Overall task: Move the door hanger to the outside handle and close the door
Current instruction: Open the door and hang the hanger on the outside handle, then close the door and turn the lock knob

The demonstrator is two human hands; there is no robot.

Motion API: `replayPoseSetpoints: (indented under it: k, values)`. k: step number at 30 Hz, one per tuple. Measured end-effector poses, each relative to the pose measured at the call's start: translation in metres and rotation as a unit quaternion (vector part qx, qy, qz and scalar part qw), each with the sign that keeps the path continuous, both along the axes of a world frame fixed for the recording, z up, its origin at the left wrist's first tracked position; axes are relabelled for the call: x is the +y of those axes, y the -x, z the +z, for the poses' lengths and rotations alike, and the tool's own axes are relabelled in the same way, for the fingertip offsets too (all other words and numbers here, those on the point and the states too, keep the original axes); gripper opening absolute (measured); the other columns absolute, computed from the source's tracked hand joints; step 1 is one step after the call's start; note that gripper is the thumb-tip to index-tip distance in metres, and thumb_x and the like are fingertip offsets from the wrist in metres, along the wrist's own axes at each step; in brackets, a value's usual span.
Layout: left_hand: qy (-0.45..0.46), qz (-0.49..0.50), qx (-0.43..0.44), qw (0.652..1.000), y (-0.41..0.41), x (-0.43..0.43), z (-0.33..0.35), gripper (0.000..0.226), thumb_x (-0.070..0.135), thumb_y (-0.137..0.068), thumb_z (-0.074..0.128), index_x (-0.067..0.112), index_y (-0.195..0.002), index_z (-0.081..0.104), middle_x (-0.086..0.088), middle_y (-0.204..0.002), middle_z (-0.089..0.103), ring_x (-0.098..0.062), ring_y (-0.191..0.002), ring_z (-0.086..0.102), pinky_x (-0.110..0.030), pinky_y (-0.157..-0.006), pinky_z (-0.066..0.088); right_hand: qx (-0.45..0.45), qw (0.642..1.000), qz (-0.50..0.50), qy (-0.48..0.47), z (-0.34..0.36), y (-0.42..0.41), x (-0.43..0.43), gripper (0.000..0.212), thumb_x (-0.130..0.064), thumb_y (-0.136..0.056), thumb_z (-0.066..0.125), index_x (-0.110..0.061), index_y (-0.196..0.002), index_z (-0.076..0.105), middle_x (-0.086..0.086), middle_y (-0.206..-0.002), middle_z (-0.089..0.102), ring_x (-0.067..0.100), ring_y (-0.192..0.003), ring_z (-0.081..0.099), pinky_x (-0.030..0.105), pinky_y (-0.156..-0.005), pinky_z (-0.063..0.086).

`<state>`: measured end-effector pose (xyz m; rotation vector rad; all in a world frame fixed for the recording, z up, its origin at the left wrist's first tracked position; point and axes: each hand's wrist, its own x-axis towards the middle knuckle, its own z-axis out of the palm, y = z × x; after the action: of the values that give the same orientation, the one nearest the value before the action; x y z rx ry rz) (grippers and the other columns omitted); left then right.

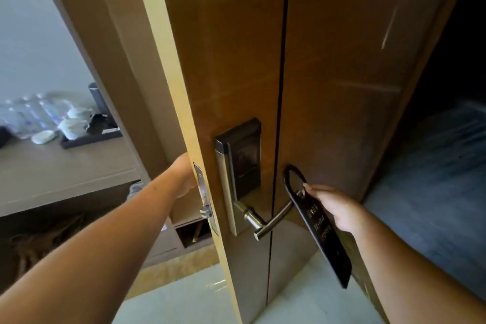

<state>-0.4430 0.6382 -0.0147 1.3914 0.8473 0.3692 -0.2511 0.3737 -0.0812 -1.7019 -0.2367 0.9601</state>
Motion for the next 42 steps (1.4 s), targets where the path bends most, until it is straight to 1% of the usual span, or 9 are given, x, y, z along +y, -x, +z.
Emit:
replayPoseSetpoints:
  k: [4, 8, 12, 17, 20, 26, 32, 35, 42]
  values:
    - [0.075, 0.020, -0.117, 0.990, 0.016, 0.006, 0.026, 0.017, 0.023, -0.085, 0.056, 0.014, -0.077, 0.068, -0.009, -0.081, 0.068, -0.028, -0.083, 0.066, -0.042, -0.082, 0.054, 0.000, 0.996, 0.094, 0.012, -0.008, 0.007, 0.024, 0.024, -0.038, -0.082, 0.062, -0.021, -0.066, 0.070, 0.001, -0.071, 0.075, 0.021, -0.073, 0.069, 0.035, -0.067, 0.044]
    - [0.066, 0.106, -0.129, 0.984, 0.020, 0.010, 0.027, 0.033, 0.034, -0.082, 0.057, 0.013, -0.106, 0.065, -0.018, -0.114, 0.065, -0.038, -0.107, 0.061, -0.055, -0.092, 0.048, 0.002, 0.993, 0.114, 0.007, -0.011, 0.018, 0.042, 0.024, -0.039, -0.084, 0.061, -0.015, -0.086, 0.067, 0.007, -0.083, 0.071, 0.026, -0.083, 0.066, 0.036, -0.068, 0.045]
    - [0.042, 0.165, -0.110, 0.979, 0.018, 0.013, 0.037, 0.032, 0.040, -0.087, 0.050, 0.020, -0.108, 0.064, -0.015, -0.116, 0.066, -0.034, -0.102, 0.064, -0.054, -0.090, 0.049, 0.009, 0.992, 0.125, -0.001, -0.012, 0.032, 0.060, 0.025, -0.038, -0.084, 0.063, -0.014, -0.089, 0.065, 0.000, -0.063, 0.071, 0.013, -0.051, 0.066, 0.022, -0.042, 0.046]
    - [0.004, 0.233, -0.067, 0.970, 0.016, 0.015, 0.050, 0.037, 0.047, -0.092, 0.041, 0.019, -0.096, 0.064, -0.006, -0.095, 0.071, -0.027, -0.094, 0.066, -0.046, -0.090, 0.049, 0.001, 0.994, 0.111, 0.001, -0.024, 0.047, 0.076, 0.028, -0.044, -0.078, 0.068, -0.020, -0.093, 0.066, 0.007, -0.092, 0.073, 0.024, -0.087, 0.068, 0.034, -0.068, 0.054]
    - [-0.021, 0.245, -0.105, 0.964, 0.020, 0.013, 0.071, 0.047, 0.058, -0.091, 0.031, 0.025, -0.081, 0.063, 0.007, -0.067, 0.073, -0.017, -0.076, 0.065, -0.036, -0.070, 0.046, 0.026, 0.991, 0.130, -0.008, -0.025, 0.051, 0.082, 0.031, -0.041, -0.073, 0.073, -0.018, -0.093, 0.068, 0.009, -0.096, 0.075, 0.026, -0.092, 0.069, 0.039, -0.075, 0.055]
    - [-0.127, 0.198, -0.106, 0.966, 0.017, -0.007, 0.094, 0.062, 0.067, -0.087, 0.020, 0.025, -0.117, 0.054, -0.002, -0.115, 0.064, -0.021, -0.103, 0.058, -0.054, -0.099, 0.040, 0.066, 0.978, 0.197, -0.003, -0.030, 0.078, 0.093, 0.035, -0.037, -0.069, 0.078, -0.015, -0.093, 0.067, 0.006, -0.090, 0.078, 0.023, -0.086, 0.073, 0.036, -0.069, 0.056]
    - [-0.142, 0.186, -0.082, 0.969, 0.020, -0.009, 0.092, 0.071, 0.068, -0.086, 0.014, 0.023, -0.130, 0.046, -0.004, -0.125, 0.059, -0.022, -0.111, 0.055, -0.056, -0.103, 0.037, -0.050, 0.990, 0.135, 0.002, -0.032, 0.094, 0.109, 0.023, -0.037, -0.070, 0.078, -0.017, -0.075, 0.067, -0.001, -0.076, 0.077, 0.016, -0.069, 0.072, 0.020, -0.049, 0.054]
    - [-0.142, 0.181, -0.086, 0.969, 0.022, -0.008, 0.090, 0.072, 0.069, -0.085, 0.015, 0.024, -0.133, 0.042, -0.003, -0.130, 0.056, -0.024, -0.114, 0.053, -0.055, -0.103, 0.037, -0.078, 0.992, 0.101, -0.006, -0.033, 0.090, 0.110, 0.019, -0.036, -0.069, 0.079, -0.019, -0.070, 0.068, 0.000, -0.077, 0.072, 0.018, -0.072, 0.069, 0.020, -0.048, 0.053]
    - [-0.130, 0.172, -0.045, 0.976, 0.026, 0.004, 0.096, 0.071, 0.072, -0.083, 0.016, 0.022, -0.122, 0.048, -0.004, -0.110, 0.064, -0.025, -0.099, 0.060, -0.049, -0.083, 0.049, -0.068, 0.995, 0.069, -0.022, -0.026, 0.075, 0.104, 0.016, -0.011, -0.075, 0.075, -0.023, -0.074, 0.064, -0.010, -0.080, 0.070, 0.009, -0.078, 0.066, 0.022, -0.054, 0.051]
